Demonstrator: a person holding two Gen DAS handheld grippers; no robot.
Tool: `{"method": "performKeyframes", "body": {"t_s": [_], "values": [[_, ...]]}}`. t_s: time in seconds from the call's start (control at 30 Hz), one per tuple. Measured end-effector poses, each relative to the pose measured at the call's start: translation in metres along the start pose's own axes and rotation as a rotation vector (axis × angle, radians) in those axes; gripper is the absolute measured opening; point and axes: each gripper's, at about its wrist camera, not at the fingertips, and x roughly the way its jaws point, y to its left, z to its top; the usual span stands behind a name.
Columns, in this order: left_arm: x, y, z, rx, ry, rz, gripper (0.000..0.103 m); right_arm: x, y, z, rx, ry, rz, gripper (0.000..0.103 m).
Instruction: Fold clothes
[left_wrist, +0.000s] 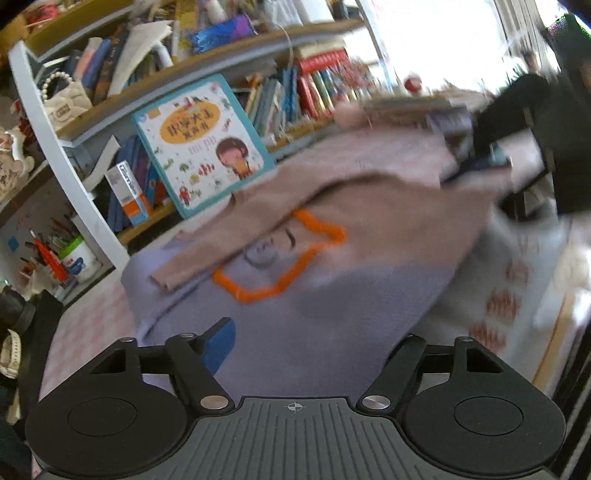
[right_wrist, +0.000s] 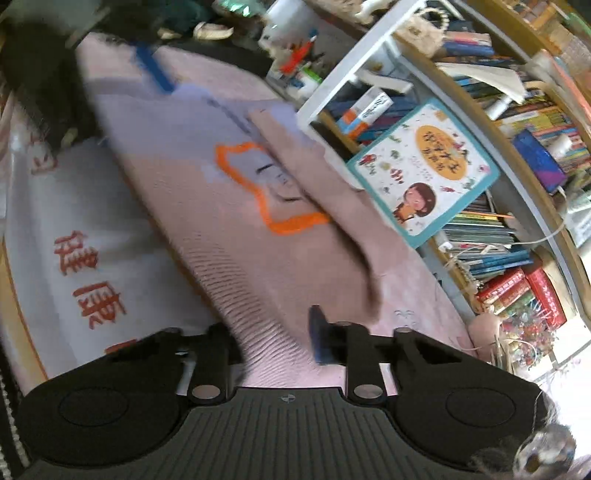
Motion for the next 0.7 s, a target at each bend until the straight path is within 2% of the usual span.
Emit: {"method": "performKeyframes", "body": {"t_s": [0.03,0.13,0.2,0.33,0.4,0.7], "values": [[0.000,-0.002,-0.002,0.014,0.007,0.005,0.065,-0.001,-0.005,0.001,0.001,-0.004,-0.015,0.012],[-0.001,-0.006,-0.009,0.054,0.028,0.020,0.054,-0.006,-0.019,0.004,0.002,-0.018,-0.059,0.010],[-0.003,-0.009,-0.015,0.091,0.041,0.043,0.041,-0.008,-0.025,0.010,-0.004,-0.027,-0.064,0.010],[-0.008,-0.012,-0.029,0.195,0.069,0.132,0.033,-0.009,-0.024,0.007,-0.053,-0.006,-0.066,0.010],[-0.011,-0.012,-0.035,0.224,0.079,0.149,0.029,-0.008,-0.017,0.000,-0.081,0.017,-0.057,0.010],[-0.020,-0.013,-0.049,0.344,0.079,0.150,0.012,-0.005,0.018,-0.034,-0.245,0.089,-0.024,0.016]]}}
